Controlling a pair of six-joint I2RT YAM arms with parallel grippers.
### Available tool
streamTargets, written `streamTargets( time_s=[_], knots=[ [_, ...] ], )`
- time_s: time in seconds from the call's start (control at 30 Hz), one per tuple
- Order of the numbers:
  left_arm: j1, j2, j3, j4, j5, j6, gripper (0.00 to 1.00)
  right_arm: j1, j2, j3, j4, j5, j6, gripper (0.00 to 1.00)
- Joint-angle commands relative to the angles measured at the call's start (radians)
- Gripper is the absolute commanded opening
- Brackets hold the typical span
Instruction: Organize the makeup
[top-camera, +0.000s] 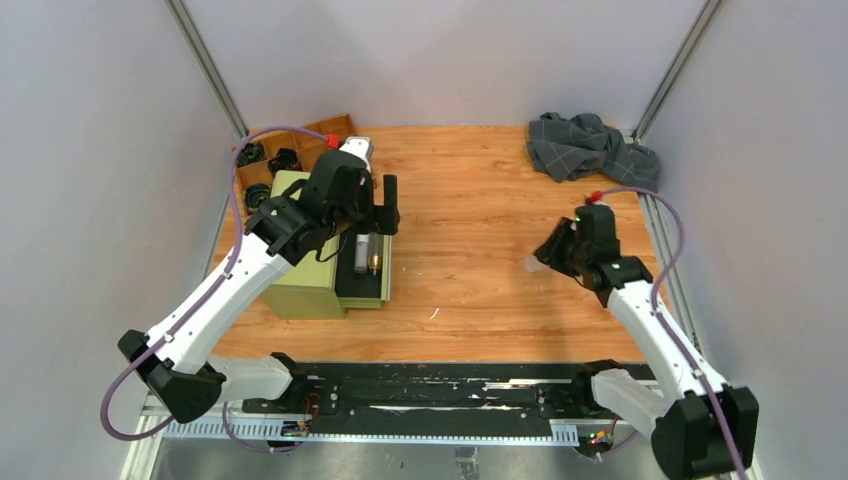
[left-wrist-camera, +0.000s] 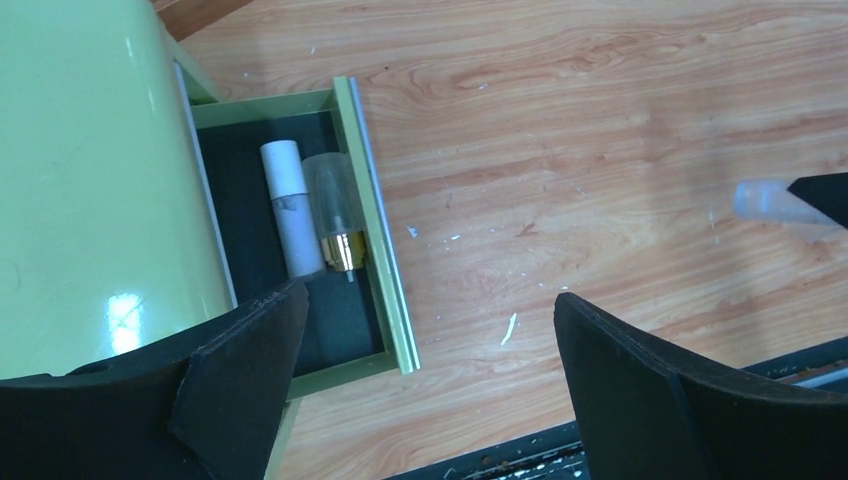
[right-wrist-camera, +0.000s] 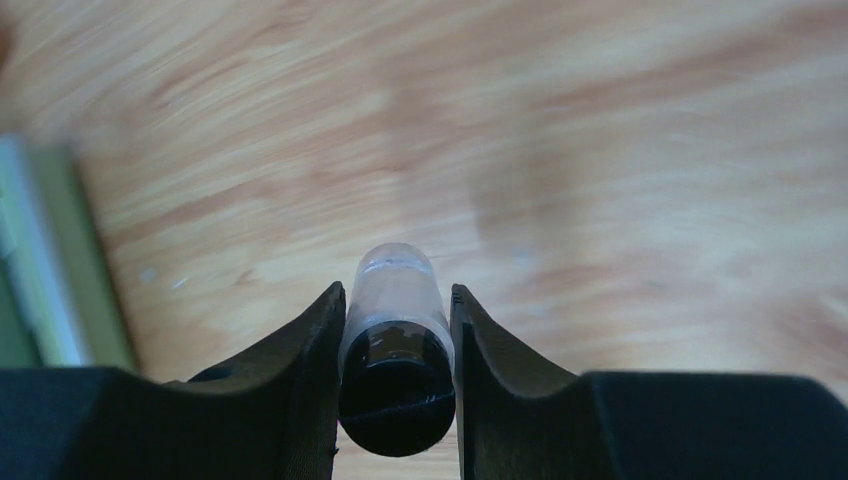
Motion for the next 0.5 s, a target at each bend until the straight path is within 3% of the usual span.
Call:
streamTargets(
  time_s=[0.0,0.23,0.47],
  knots=[
    [0.027,-0.047,-0.032,0.027,-0.004,-0.001,0.98,0.248,0.112,0.133,0.238,-0.197,-0.025,0.01],
    [0.038,-0.161,-0.055,0.002,-0.107,-0.005,0.98,0.553,0.481,0.514,0.249,-0.317,-0.106,0.01],
    [0.042,-0.31,-0.073,-0.039,-0.305,-0.088,0.98,0.658,0.834,0.815,0.229,-0.451,-0.036,0.01]
  ],
)
